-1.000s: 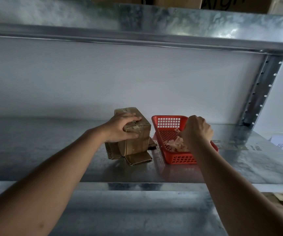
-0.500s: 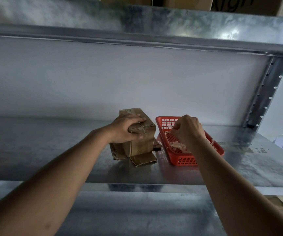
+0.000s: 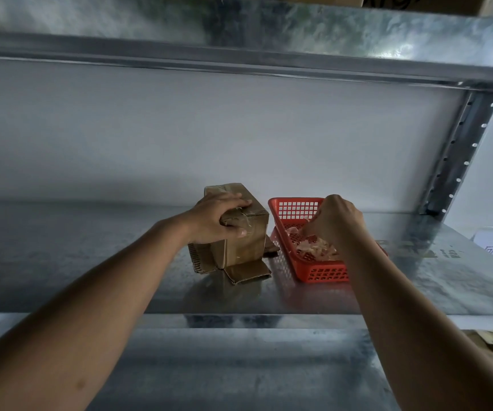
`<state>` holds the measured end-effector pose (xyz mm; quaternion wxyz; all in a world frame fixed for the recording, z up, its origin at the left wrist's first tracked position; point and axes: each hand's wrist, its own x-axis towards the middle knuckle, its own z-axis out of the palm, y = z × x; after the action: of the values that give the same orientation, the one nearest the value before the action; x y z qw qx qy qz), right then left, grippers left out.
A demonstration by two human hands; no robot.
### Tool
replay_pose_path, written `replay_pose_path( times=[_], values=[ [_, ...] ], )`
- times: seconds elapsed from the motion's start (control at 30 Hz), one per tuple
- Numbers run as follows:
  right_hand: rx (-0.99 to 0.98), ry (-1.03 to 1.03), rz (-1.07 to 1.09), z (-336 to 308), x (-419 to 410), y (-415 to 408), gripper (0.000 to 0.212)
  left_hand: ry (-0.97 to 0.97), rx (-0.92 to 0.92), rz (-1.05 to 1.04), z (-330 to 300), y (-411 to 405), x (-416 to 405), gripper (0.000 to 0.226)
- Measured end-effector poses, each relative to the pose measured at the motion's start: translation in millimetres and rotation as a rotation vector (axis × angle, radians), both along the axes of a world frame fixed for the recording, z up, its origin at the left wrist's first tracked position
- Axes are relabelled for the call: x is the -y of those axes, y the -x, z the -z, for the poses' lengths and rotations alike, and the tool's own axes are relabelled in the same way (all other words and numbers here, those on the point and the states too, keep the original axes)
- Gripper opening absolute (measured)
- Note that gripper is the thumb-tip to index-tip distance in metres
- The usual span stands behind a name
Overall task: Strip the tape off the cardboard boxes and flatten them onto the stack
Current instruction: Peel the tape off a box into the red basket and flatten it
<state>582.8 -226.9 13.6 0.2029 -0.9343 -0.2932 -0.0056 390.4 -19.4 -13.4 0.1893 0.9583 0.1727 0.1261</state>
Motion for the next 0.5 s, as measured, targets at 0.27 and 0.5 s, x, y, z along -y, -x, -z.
replay_pose_path(
  times=[0.27, 0.5],
  values=[
    [-0.223, -0.148, 0.046, 11, 16, 1, 0.039, -0.003, -0.001, 0.005, 1, -2, 1, 0.081],
    [0.027, -0.085, 0.148, 11, 37, 15, 0.049, -0.017, 0.005, -0.007, 2, -3, 1, 0.080]
  ],
)
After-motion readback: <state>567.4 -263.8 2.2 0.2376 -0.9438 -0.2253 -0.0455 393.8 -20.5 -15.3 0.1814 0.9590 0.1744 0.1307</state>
